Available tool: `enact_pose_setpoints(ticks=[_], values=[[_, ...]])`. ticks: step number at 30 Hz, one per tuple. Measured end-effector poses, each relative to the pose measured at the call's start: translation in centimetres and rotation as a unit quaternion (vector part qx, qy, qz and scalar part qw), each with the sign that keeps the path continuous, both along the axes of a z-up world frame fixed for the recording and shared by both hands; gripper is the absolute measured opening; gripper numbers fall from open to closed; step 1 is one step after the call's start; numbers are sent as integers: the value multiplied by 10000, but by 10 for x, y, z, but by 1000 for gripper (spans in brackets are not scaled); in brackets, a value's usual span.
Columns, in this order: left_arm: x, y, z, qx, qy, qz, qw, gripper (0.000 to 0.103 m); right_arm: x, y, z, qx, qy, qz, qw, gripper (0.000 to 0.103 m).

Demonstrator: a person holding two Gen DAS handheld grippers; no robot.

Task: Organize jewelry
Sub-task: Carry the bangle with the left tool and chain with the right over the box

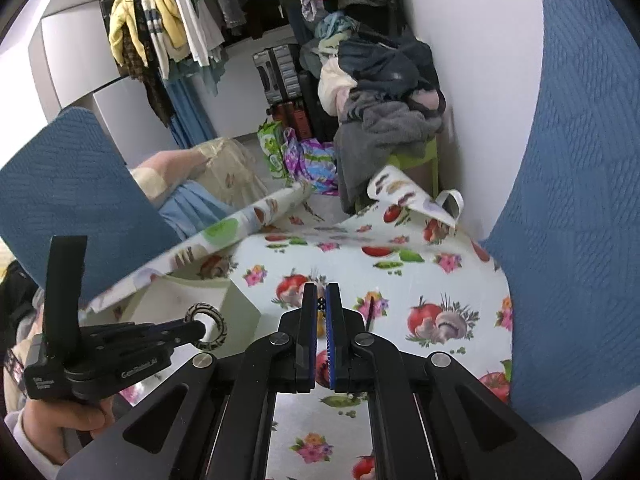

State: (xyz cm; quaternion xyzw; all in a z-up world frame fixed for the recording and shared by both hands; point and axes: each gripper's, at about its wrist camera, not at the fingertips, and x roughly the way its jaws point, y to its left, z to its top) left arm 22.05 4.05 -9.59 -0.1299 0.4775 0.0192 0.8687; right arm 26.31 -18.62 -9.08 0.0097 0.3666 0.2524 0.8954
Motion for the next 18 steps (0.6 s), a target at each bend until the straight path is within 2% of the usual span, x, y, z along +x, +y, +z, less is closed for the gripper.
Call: enact_pose_setpoints(ticks=[9, 18], values=[[-19, 47, 53, 99, -250, 126, 9996, 8, -16, 46, 62, -33, -346, 353, 9988, 2], [-37, 104, 76, 141, -437, 452, 9979, 8, -26, 117, 95, 37, -589, 789, 9951, 2]])
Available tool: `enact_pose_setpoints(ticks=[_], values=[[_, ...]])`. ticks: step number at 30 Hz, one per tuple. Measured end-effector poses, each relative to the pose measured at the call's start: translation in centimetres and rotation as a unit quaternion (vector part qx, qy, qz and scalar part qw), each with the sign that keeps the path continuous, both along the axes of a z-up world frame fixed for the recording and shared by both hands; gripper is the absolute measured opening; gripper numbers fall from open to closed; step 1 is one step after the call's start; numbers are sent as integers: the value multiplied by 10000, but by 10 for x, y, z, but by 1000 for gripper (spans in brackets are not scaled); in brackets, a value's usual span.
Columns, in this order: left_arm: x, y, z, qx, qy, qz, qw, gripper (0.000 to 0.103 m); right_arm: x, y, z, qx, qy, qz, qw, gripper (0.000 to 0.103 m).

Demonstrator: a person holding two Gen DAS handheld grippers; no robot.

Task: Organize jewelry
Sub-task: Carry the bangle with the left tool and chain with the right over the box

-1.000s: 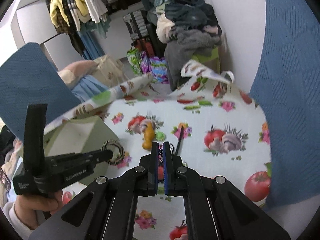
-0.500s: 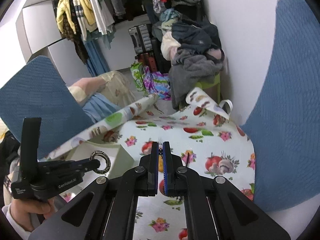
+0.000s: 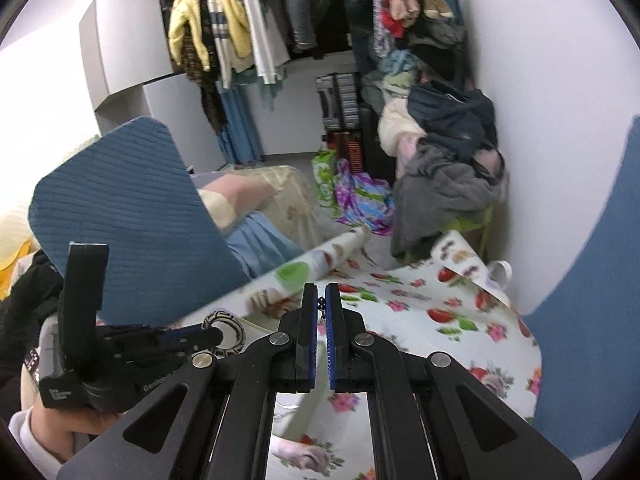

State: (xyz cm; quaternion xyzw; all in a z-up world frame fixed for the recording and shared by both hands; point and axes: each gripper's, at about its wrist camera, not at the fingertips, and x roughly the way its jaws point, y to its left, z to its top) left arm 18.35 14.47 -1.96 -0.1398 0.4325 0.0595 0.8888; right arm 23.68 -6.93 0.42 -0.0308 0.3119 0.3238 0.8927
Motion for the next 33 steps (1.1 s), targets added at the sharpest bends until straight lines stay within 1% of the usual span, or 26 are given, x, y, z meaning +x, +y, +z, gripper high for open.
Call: enact_pose_setpoints(ticks=[3, 7, 13, 17, 25, 30, 33], values=[[-5, 19, -1, -12, 3, 119, 9999, 8, 1, 25, -3, -6, 65, 138, 9999, 2], [-10, 46, -15, -32, 101, 270, 9996, 8, 1, 51, -16, -118, 214, 266, 9993, 2], [-12, 74, -50, -129, 323, 333, 9988, 8, 7, 85, -57, -289, 662, 326, 9969, 2], [-9, 88, -82, -290, 537, 358, 9975, 8, 12, 101, -91, -507, 1010, 353, 9930, 2], [-4, 92, -144, -533, 983, 249, 9934, 8, 18, 112, -149, -917, 1556, 331, 9830, 2], [-5, 90, -171, -533, 1233, 177, 9908, 8, 18, 112, -182, -1023, 1901, 304, 9759, 2], [-7, 90, -181, -570, 1346, 203, 9891, 8, 13, 112, -201, -1115, 2075, 322, 9713, 2]])
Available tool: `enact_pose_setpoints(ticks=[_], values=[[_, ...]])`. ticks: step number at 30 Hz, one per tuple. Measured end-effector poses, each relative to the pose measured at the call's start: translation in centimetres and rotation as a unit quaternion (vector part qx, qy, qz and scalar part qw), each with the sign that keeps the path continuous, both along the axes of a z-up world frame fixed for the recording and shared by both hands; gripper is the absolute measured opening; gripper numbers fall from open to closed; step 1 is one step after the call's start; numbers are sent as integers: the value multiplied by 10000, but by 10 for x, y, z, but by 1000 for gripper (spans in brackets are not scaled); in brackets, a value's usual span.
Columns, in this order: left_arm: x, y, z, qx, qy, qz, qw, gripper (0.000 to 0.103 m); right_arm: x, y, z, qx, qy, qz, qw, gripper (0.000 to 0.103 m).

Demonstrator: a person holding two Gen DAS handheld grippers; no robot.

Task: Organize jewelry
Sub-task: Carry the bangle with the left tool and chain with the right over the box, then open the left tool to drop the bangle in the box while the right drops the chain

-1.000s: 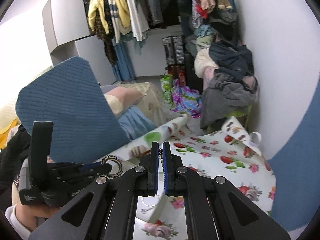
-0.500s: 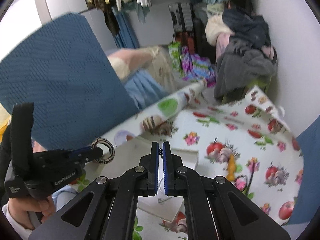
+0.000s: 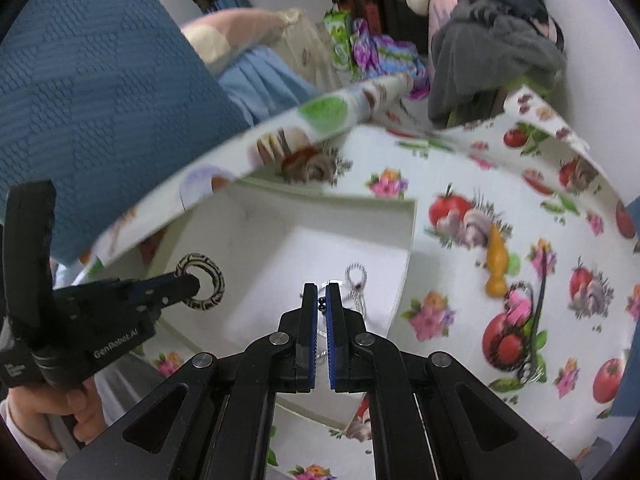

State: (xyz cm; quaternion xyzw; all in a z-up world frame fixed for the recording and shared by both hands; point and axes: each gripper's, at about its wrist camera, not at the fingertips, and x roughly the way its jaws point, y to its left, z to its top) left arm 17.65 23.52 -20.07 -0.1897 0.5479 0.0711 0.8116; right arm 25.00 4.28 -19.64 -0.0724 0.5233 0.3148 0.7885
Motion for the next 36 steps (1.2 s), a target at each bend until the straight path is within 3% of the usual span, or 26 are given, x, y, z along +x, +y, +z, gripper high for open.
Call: enact_pose_setpoints(ticks=[8, 14, 19, 23, 28, 35, 36], values=[[-6, -3, 15, 86, -125, 2, 9999, 10, -1, -4, -5, 55, 143, -56, 9999, 4], [-9, -8, 50, 164, -359, 63, 9992, 11, -4, -12, 34, 361, -153, 27, 9992, 6], [-14, -20, 88, 299, -667, 55, 9973, 11, -13, -26, 75, 620, -500, 62, 9968, 17], [-17, -33, 114, 427, -875, -22, 9952, 11, -20, -42, 101, 812, -753, 8, 9939, 18], [-22, -50, 132, 621, -1025, 15, 9928, 33, -29, -66, 126, 963, -1000, -57, 9903, 19], [-23, -59, 122, 672, -869, 96, 9939, 46, -34, -96, 134, 996, -1170, -245, 9878, 19], [-23, -61, 122, 700, -875, 109, 9936, 53, -34, -101, 134, 991, -1164, -284, 9878, 19]])
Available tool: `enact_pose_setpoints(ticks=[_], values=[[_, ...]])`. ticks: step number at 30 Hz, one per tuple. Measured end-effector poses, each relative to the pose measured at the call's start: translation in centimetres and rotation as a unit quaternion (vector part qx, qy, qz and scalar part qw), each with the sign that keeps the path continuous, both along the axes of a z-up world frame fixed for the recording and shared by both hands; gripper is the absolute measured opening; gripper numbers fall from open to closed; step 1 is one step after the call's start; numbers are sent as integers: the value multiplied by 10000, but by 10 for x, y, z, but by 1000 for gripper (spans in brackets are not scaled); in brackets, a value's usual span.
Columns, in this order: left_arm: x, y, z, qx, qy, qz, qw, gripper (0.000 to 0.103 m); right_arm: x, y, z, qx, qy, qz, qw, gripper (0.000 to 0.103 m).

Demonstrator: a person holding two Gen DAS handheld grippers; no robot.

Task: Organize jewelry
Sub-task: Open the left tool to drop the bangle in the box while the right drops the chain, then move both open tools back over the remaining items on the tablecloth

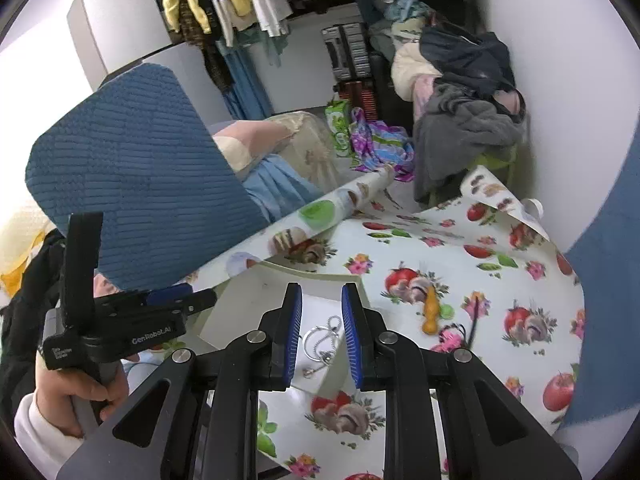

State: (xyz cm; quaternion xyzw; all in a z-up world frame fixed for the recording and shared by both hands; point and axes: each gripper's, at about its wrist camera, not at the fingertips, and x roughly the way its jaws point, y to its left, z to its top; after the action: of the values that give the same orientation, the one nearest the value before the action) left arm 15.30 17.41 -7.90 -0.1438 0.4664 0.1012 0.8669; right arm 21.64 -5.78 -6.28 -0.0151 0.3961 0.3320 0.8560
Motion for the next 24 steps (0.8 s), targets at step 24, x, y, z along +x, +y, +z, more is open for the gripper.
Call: enact_pose_setpoints(ticks=[24], values=[[35, -124, -31, -300, -208, -889, 9954, 67, 4, -130, -53, -199, 170, -912, 9955, 19]])
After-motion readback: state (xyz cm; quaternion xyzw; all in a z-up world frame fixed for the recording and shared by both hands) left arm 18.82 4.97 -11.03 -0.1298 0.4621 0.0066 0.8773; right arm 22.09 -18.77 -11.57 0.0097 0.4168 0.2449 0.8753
